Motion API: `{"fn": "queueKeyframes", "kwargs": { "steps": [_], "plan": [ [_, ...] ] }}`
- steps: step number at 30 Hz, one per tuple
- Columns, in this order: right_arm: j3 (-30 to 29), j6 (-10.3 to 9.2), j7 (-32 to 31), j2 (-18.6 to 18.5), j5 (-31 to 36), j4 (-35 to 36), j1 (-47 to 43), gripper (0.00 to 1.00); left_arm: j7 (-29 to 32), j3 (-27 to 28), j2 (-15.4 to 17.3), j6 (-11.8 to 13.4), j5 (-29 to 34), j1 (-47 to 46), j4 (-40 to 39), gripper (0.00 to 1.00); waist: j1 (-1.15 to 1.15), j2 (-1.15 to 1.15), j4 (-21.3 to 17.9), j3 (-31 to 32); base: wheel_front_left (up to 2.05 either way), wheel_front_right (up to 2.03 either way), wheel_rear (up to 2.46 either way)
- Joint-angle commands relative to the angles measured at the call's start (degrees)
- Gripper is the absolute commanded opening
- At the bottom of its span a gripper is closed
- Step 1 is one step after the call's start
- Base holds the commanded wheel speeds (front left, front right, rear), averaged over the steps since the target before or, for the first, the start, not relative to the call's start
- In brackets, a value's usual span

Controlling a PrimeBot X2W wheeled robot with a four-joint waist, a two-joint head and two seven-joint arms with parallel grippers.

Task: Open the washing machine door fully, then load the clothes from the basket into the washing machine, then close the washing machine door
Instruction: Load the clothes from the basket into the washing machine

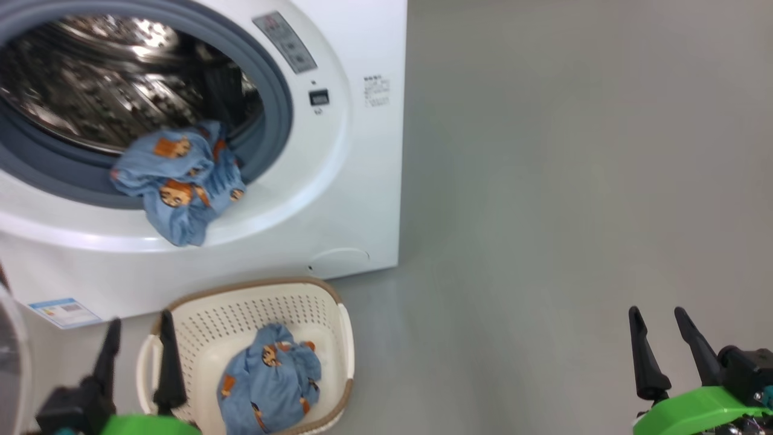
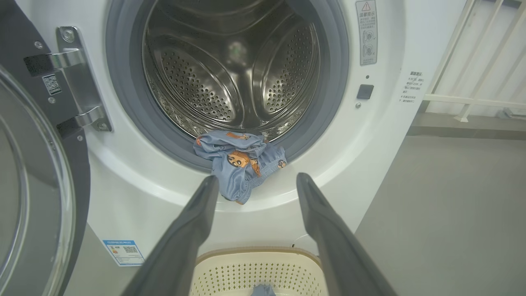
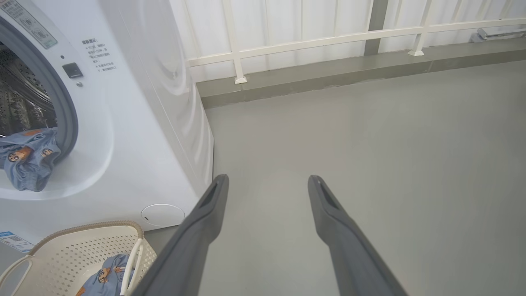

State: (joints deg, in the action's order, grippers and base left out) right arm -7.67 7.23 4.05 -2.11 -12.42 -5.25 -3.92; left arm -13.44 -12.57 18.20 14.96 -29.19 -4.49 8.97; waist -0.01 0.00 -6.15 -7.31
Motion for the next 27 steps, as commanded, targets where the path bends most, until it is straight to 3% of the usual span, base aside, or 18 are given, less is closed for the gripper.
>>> {"fn": "queueKeyframes", "kwargs": {
  "steps": [1,12,27],
  "plan": [
    [1.1,0.25,-0.4,-0.8,1.1,2.1,-0.2,1.0,-0.3,1.7,0.7,0.8,0.7,0.7,-2.5,1.0,0.01,0.0,2.7,4.4,0.0,0.0,0.0],
    [2.2,0.25,-4.2,-0.8,2.9,6.7,-3.5,1.0,-0.8,-2.0,-2.3,1.2,1.3,8.1,-3.5,1.0,0.01,0.0,5.1,7.6,0.0,0.0,0.0],
    [2.4,0.25,-5.6,-0.8,3.4,8.5,-4.1,1.0,-1.2,-3.1,-2.5,0.1,1.9,8.5,-1.9,1.0,0.01,0.0,6.6,8.3,0.0,0.0,0.0]
  ]
}}
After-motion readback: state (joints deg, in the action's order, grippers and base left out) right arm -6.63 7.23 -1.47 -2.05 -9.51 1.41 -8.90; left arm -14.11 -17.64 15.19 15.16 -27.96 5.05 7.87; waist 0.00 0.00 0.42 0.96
